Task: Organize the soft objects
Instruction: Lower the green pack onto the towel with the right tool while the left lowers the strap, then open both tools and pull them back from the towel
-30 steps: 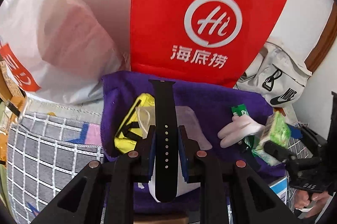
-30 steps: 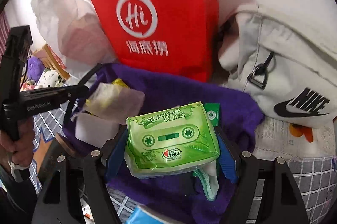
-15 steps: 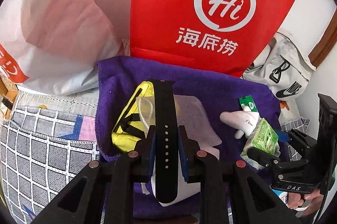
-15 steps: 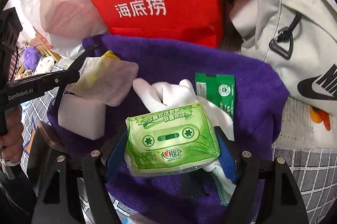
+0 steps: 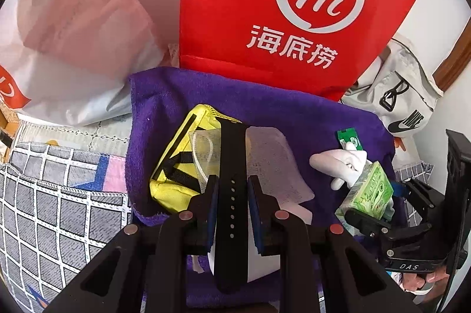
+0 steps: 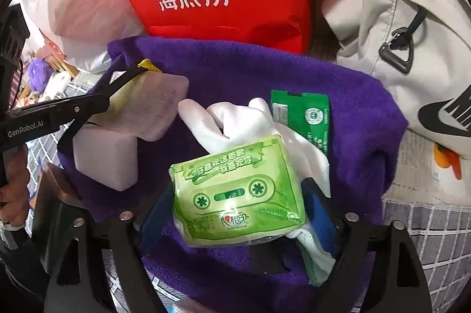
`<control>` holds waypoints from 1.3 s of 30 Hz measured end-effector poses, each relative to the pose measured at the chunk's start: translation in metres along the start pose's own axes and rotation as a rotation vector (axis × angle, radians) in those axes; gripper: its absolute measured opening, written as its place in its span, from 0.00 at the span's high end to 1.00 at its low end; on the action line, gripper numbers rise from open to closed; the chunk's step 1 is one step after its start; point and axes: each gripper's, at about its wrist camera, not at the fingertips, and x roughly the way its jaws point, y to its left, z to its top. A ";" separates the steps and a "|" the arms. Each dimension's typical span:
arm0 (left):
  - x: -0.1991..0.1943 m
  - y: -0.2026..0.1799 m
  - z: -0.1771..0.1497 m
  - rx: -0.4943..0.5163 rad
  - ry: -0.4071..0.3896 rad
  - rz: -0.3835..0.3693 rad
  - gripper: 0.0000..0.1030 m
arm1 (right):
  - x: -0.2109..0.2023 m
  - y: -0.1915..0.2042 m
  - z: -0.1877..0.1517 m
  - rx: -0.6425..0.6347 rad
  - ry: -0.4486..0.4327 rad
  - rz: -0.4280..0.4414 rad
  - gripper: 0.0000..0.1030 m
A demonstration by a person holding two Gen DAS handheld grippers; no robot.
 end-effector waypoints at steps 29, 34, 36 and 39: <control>-0.110 -0.021 -0.011 0.029 -0.169 0.030 0.41 | -0.125 0.059 -0.017 -0.030 -0.251 0.023 0.14; -0.134 -0.012 -0.040 0.058 -0.174 0.061 0.41 | -0.126 0.083 -0.062 -0.058 -0.197 0.031 0.21; -0.140 -0.007 -0.053 0.064 -0.182 0.100 0.41 | -0.124 0.097 -0.085 -0.078 -0.168 0.043 0.21; -0.146 0.001 -0.074 0.065 -0.181 0.148 0.41 | -0.119 0.118 -0.114 -0.099 -0.132 0.071 0.21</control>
